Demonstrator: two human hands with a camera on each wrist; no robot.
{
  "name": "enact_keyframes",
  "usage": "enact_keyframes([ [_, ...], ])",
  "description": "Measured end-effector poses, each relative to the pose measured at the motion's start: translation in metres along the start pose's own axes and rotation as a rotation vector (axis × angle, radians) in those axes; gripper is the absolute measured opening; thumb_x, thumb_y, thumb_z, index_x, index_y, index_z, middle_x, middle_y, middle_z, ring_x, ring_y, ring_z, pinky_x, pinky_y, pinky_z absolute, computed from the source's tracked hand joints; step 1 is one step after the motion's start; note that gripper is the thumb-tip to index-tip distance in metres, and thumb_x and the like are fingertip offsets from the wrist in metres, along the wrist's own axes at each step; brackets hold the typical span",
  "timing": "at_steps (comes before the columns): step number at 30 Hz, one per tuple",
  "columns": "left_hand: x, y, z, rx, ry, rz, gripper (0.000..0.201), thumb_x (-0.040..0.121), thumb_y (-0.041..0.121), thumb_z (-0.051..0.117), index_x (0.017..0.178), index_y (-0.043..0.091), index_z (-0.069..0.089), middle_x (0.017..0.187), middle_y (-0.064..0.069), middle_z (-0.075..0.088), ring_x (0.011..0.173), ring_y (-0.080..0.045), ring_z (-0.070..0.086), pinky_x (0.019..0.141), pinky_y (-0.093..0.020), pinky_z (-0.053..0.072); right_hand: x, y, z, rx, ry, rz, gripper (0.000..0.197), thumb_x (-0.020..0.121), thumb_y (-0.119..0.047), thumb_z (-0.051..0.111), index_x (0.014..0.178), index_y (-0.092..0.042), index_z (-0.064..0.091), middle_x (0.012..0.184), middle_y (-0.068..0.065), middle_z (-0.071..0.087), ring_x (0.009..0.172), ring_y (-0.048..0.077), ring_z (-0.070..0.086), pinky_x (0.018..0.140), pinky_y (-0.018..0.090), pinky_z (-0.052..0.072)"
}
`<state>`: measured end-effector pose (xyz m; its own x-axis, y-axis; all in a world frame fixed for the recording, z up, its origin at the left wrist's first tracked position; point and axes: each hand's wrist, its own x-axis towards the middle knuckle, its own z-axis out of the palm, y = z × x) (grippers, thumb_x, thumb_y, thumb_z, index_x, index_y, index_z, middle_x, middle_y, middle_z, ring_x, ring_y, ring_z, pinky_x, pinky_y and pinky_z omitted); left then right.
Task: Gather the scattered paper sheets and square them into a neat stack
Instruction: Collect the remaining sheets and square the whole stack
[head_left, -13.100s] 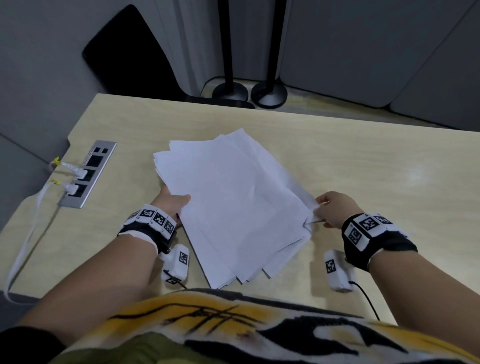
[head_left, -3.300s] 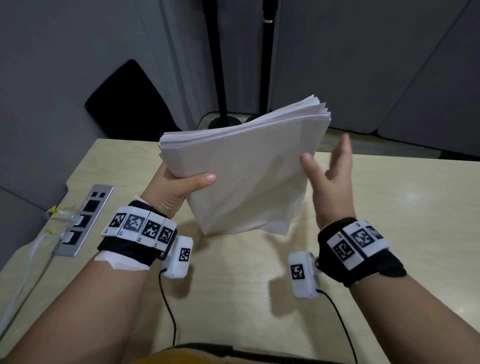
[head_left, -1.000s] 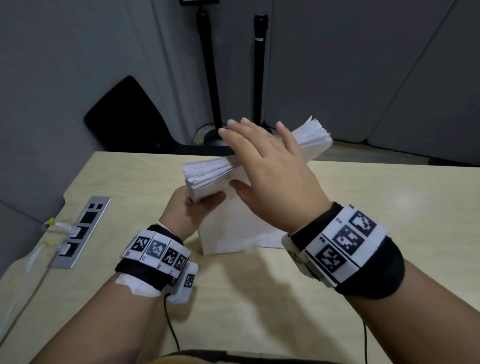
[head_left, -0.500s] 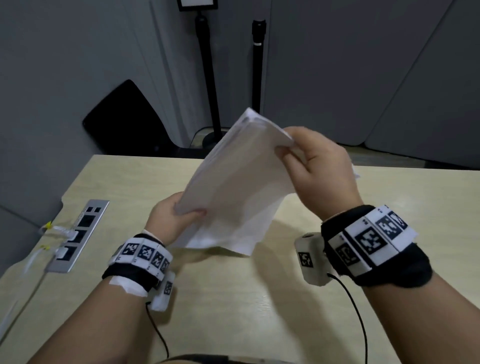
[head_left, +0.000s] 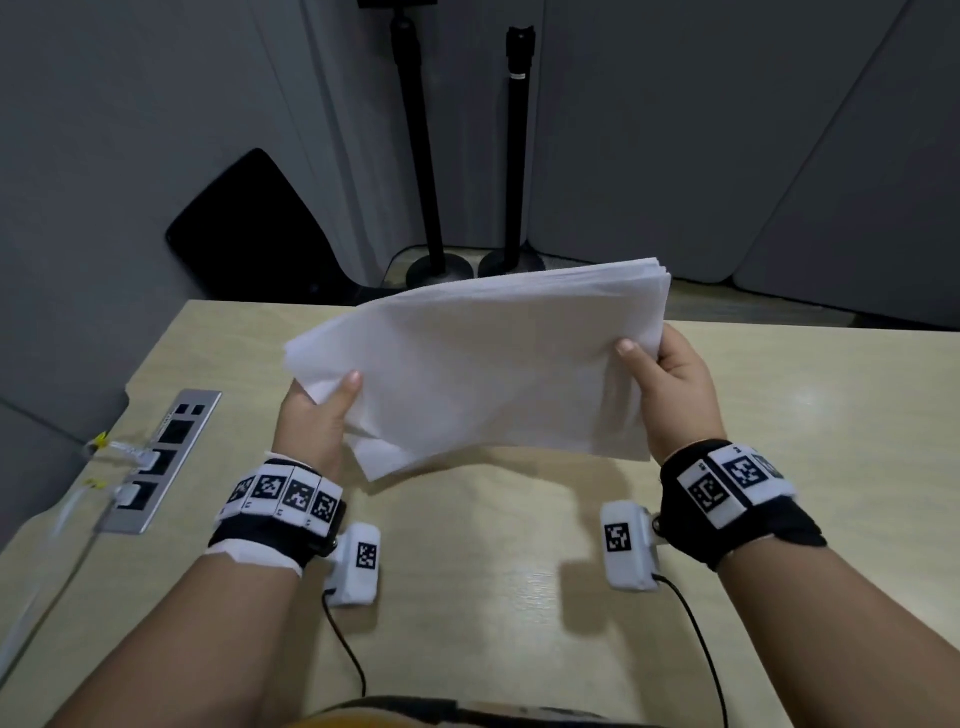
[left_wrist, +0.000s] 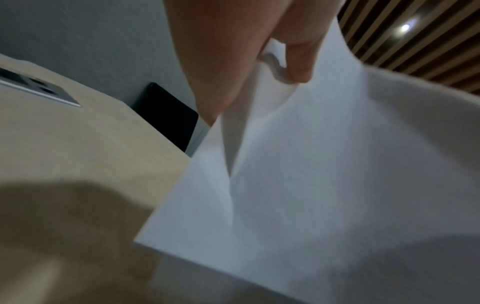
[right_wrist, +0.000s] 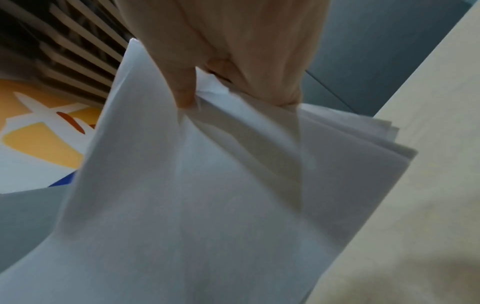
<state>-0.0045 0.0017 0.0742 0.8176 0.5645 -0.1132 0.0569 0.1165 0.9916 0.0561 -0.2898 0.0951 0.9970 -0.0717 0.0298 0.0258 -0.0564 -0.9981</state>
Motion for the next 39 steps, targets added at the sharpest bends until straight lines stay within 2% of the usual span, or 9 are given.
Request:
enact_keyframes([
  [6,0.000,0.010,-0.003,-0.007,-0.047,0.137,0.018,0.093,0.005,0.058,0.098,0.022,0.061,0.091,0.007,0.071,0.082,-0.006,0.071,0.071,-0.028,0.060,-0.006,0.011,-0.009,0.167,0.041,0.037,0.021,0.095,-0.007,0.050,0.102,-0.019,0.065,0.089,-0.006,0.070,0.079,0.009,0.066,0.068,0.024,0.055],
  [10,-0.009,0.000,-0.003,0.132,-0.093,0.144,0.029,0.082,0.005,0.070,0.092,0.030,0.060,0.088,0.011,0.065,0.073,0.006,0.063,0.064,-0.019,0.050,-0.013,0.030,-0.012,0.110,0.025,0.098,0.032,0.089,0.000,0.058,0.111,-0.023,0.056,0.097,-0.006,0.066,0.087,0.008,0.064,0.073,0.022,0.050],
  [14,-0.015,-0.010,0.006,0.138,-0.081,0.112,0.028,0.087,-0.002,0.064,0.102,0.019,0.055,0.089,0.009,0.062,0.062,0.014,0.061,0.053,-0.006,0.047,-0.014,0.043,-0.008,0.028,0.006,0.121,0.039,0.087,-0.001,0.062,0.114,-0.026,0.051,0.108,-0.001,0.064,0.097,0.011,0.061,0.085,0.031,0.047],
  [17,-0.015,-0.005,0.008,0.155,-0.102,0.138,0.025,0.091,0.003,0.059,0.096,0.027,0.057,0.090,0.012,0.063,0.068,0.015,0.061,0.060,-0.007,0.048,-0.013,0.038,-0.004,-0.031,-0.011,0.084,0.028,0.091,-0.013,0.057,0.110,-0.034,0.056,0.109,-0.001,0.066,0.099,0.016,0.062,0.088,0.036,0.050],
  [23,-0.011,0.005,0.005,0.113,-0.054,0.228,0.024,0.088,0.003,0.063,0.100,0.022,0.054,0.090,0.009,0.060,0.070,0.013,0.059,0.061,-0.006,0.047,-0.010,0.030,-0.006,0.079,0.060,-0.018,0.027,0.092,-0.008,0.060,0.106,-0.029,0.055,0.096,-0.011,0.063,0.079,-0.006,0.060,0.067,0.011,0.048],
  [26,-0.009,0.000,0.005,0.122,-0.063,0.155,0.037,0.082,0.000,0.070,0.106,0.020,0.051,0.093,0.009,0.056,0.074,0.007,0.058,0.057,-0.006,0.047,-0.009,0.035,-0.006,0.003,0.021,0.010,0.038,0.085,-0.008,0.069,0.113,-0.026,0.051,0.098,-0.009,0.060,0.082,-0.001,0.059,0.068,0.011,0.047],
  [29,-0.014,-0.005,0.011,0.108,-0.026,0.073,0.032,0.086,-0.001,0.066,0.112,0.014,0.054,0.090,0.010,0.060,0.076,-0.001,0.060,0.052,-0.004,0.046,-0.008,0.034,-0.004,-0.056,0.004,0.013,0.023,0.088,-0.009,0.066,0.104,-0.024,0.058,0.094,-0.007,0.064,0.077,-0.007,0.060,0.066,0.008,0.046],
  [35,-0.012,0.004,0.009,0.096,0.006,0.162,0.021,0.089,0.003,0.063,0.097,0.022,0.060,0.089,0.011,0.064,0.069,0.011,0.062,0.057,-0.008,0.049,-0.007,0.025,-0.006,0.011,0.060,-0.035,0.017,0.094,-0.015,0.059,0.096,-0.031,0.059,0.093,-0.009,0.065,0.079,-0.002,0.061,0.067,0.014,0.048],
  [39,-0.012,-0.003,0.011,0.125,0.018,0.093,0.029,0.086,0.000,0.066,0.108,0.015,0.055,0.088,0.009,0.060,0.069,0.007,0.060,0.060,-0.017,0.051,-0.004,0.034,-0.006,-0.101,0.097,0.080,0.029,0.085,-0.016,0.068,0.110,-0.025,0.055,0.096,-0.008,0.063,0.089,0.011,0.061,0.076,0.027,0.046],
])
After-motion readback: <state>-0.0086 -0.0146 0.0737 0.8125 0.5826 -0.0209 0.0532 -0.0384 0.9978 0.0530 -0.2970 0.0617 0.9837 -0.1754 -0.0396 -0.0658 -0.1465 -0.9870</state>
